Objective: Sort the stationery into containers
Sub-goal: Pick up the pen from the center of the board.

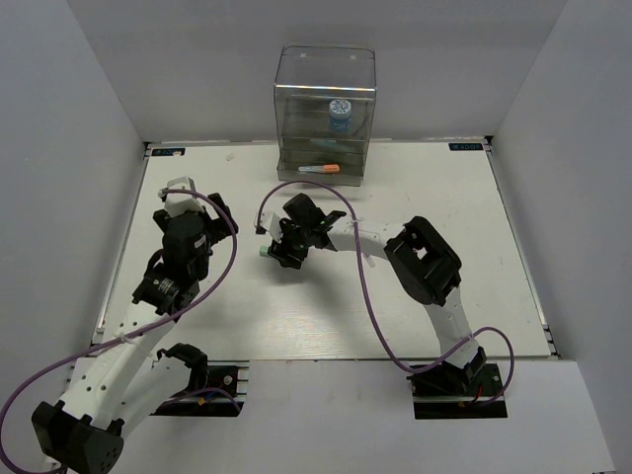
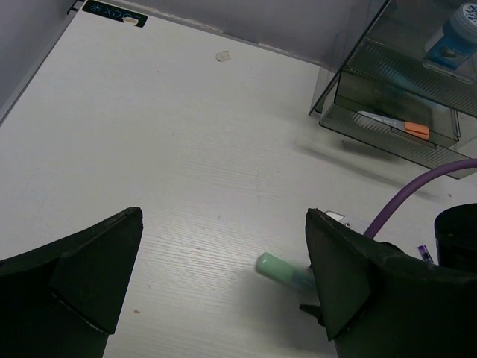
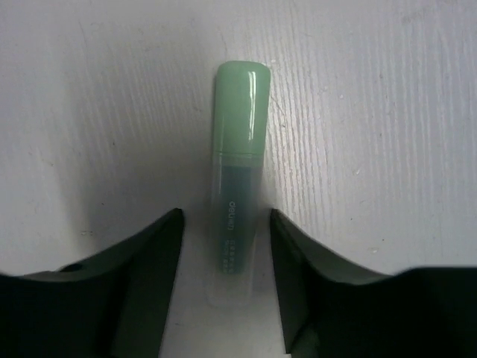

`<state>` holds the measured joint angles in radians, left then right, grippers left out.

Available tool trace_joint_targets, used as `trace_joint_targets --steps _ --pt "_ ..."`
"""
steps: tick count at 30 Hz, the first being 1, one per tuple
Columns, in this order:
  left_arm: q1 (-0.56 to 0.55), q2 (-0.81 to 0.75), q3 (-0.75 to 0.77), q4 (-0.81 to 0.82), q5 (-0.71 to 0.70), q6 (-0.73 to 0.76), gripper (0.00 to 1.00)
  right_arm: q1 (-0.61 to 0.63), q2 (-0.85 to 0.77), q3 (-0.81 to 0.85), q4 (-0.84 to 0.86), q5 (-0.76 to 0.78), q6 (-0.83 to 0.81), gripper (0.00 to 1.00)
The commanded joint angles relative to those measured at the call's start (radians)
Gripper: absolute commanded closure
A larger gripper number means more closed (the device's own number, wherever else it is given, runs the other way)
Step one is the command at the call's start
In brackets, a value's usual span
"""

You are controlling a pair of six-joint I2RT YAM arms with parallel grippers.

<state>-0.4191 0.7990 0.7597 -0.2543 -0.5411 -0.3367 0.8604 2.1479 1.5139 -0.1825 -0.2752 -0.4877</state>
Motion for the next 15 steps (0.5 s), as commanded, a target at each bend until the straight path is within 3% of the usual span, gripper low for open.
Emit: trace_joint_targets --steps 1,3,4,8,15 --pt "0.002 -0.015 -0.008 0.006 -0.019 0.015 0.00 0.003 0.004 0.011 -0.058 0.002 -0.032 0.45" --pt "0.002 -0.015 -0.008 0.006 -0.019 0.015 0.00 0.000 -0.009 0.000 -0.077 -0.028 -0.049 0.60" --pt "0.002 -0.015 -0.008 0.006 -0.010 0.015 0.00 0.000 -0.019 -0.001 -0.103 -0.035 -0.052 0.75" --pt "0.002 -0.006 -0.008 0.015 0.013 0.024 0.00 -0.011 -0.066 -0.023 -0.118 -0.009 -0.061 1.00" --pt "0.002 0.026 -0.008 0.015 0.041 0.033 0.00 -0.046 -0.221 -0.020 0.010 0.311 -0.199 1.00"
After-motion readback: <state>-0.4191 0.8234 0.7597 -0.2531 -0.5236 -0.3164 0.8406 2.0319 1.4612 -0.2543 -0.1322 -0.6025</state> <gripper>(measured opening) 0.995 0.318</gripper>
